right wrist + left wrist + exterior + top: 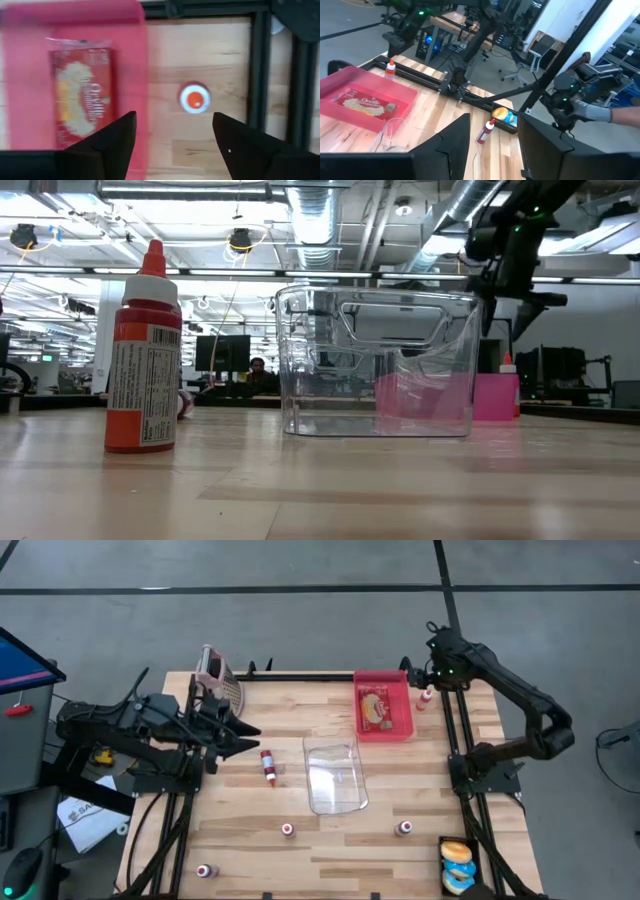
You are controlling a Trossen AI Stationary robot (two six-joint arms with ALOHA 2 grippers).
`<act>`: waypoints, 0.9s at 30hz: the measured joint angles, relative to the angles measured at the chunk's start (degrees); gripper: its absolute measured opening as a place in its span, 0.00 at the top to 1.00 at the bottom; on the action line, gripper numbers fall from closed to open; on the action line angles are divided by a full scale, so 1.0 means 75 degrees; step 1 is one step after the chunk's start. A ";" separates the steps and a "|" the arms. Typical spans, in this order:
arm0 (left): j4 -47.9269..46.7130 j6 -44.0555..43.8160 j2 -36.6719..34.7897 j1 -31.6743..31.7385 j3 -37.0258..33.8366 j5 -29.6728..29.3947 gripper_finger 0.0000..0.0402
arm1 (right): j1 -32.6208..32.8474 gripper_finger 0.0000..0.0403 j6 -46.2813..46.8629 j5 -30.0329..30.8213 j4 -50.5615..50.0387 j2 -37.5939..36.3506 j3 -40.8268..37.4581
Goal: Pick & Place Food Item
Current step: Put the right orange food coloring bottle into the transparent bin
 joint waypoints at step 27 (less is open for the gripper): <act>0.0226 -0.0017 -0.0006 -0.0146 0.0000 0.0278 0.60 | 0.0170 0.46 0.0842 0.0799 0.0130 0.0937 0.0000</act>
